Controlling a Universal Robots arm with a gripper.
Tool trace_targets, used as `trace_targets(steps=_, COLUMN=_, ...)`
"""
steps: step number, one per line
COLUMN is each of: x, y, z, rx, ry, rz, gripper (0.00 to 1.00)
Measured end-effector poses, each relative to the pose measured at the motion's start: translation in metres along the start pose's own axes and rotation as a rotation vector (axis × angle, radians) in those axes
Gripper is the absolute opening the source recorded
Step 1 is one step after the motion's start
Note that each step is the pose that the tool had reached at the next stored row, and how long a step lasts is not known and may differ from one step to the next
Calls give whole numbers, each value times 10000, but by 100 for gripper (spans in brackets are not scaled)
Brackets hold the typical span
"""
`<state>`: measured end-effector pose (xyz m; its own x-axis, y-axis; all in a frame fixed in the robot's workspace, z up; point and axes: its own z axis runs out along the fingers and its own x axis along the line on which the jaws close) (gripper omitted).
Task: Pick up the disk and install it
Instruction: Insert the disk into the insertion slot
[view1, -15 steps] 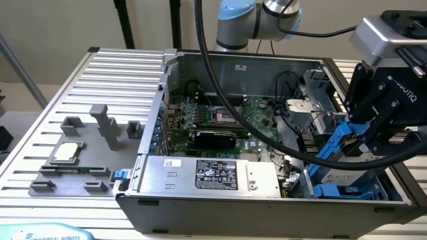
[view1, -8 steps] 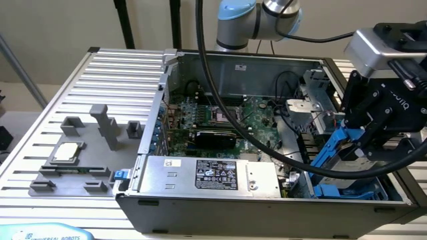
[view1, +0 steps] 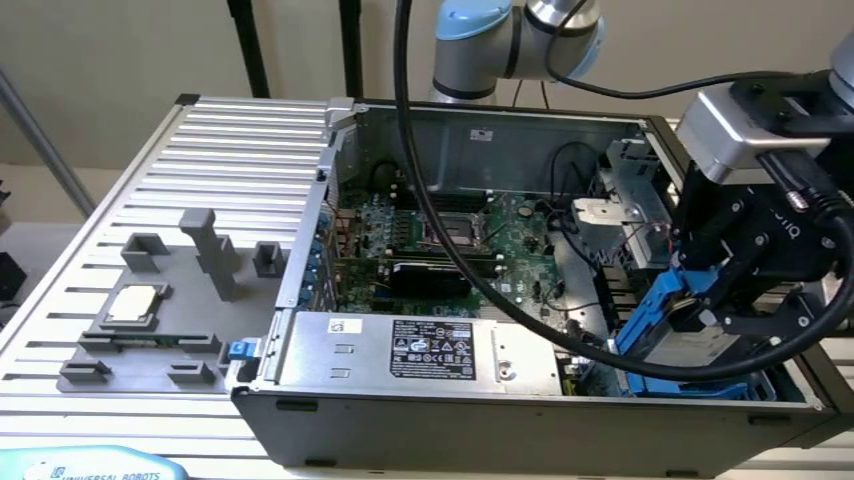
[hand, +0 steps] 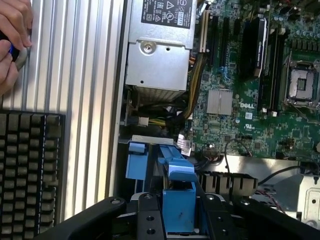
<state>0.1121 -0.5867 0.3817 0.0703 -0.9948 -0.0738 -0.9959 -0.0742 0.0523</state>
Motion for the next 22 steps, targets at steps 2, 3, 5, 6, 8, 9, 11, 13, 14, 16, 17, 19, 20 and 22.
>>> trace_targets(steps=2, x=3, y=-2, z=33, rx=-6, ry=1, rz=-40, gripper=33)
trace_targets(steps=3, x=4, y=-2, z=51, rx=-11, ry=2, rz=-60, gripper=33)
trace_targets(steps=5, x=6, y=-4, z=82, rx=-20, ry=3, rz=-94, gripper=33)
trace_targets(steps=6, x=7, y=-5, z=97, rx=-27, ry=4, rz=-110, gripper=33)
trace_targets(steps=8, x=10, y=-6, z=125, rx=-38, ry=2, rz=-137, gripper=33)
trace_targets(steps=9, x=10, y=-7, z=136, rx=-46, ry=6, rz=-151, gripper=33)
trace_targets(steps=11, x=12, y=-8, z=157, rx=-57, ry=6, rz=-174, gripper=33)
trace_targets(steps=13, x=13, y=-9, z=175, rx=-67, ry=4, rz=-194, gripper=33)
trace_targets(steps=14, x=13, y=-9, z=180, rx=-73, ry=6, rz=-200, gripper=33)
trace_targets(steps=16, x=14, y=-9, z=188, rx=-80, ry=4, rz=-206, gripper=33)
trace_targets(steps=17, x=14, y=-10, z=190, rx=-83, ry=5, rz=-208, gripper=33)
trace_targets(steps=19, x=15, y=-10, z=195, rx=-85, ry=5, rz=-211, gripper=33)
trace_targets(steps=20, x=15, y=-10, z=197, rx=-86, ry=5, rz=-212, gripper=33)
trace_targets(steps=22, x=14, y=-11, z=202, rx=-85, ry=-6, rz=-218, gripper=33)
